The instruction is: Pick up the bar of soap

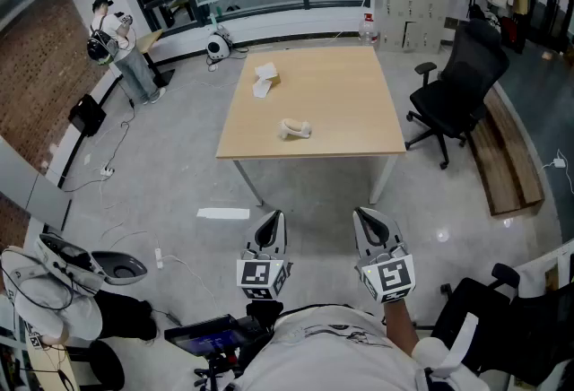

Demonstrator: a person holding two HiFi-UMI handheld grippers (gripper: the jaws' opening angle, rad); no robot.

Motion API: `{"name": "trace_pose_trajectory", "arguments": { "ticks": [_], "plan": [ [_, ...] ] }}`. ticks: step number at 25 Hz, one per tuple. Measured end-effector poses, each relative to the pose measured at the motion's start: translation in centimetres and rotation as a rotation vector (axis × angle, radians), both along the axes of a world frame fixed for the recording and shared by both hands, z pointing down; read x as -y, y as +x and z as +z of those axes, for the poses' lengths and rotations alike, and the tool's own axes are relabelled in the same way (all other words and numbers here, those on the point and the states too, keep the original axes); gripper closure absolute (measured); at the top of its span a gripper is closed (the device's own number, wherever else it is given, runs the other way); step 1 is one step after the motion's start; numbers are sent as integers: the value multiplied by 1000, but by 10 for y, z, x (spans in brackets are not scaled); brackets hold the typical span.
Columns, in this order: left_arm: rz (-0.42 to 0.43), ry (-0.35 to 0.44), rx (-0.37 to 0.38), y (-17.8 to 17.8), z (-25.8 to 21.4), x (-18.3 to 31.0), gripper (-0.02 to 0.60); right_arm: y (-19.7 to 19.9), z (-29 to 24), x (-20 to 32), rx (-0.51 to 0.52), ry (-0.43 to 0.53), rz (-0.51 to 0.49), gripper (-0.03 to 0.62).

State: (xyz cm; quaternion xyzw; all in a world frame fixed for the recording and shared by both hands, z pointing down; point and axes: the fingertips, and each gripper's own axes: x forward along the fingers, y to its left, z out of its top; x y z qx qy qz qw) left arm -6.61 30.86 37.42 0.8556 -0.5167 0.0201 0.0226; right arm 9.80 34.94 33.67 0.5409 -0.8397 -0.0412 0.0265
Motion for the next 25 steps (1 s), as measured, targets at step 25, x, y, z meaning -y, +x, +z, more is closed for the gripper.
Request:
{"name": "trace_pose_trajectory", "arguments": {
  "ticks": [25],
  "plan": [
    [11, -77, 22, 43, 37, -19, 578, 23, 55, -22, -62, -133, -22, 591]
  ]
}}
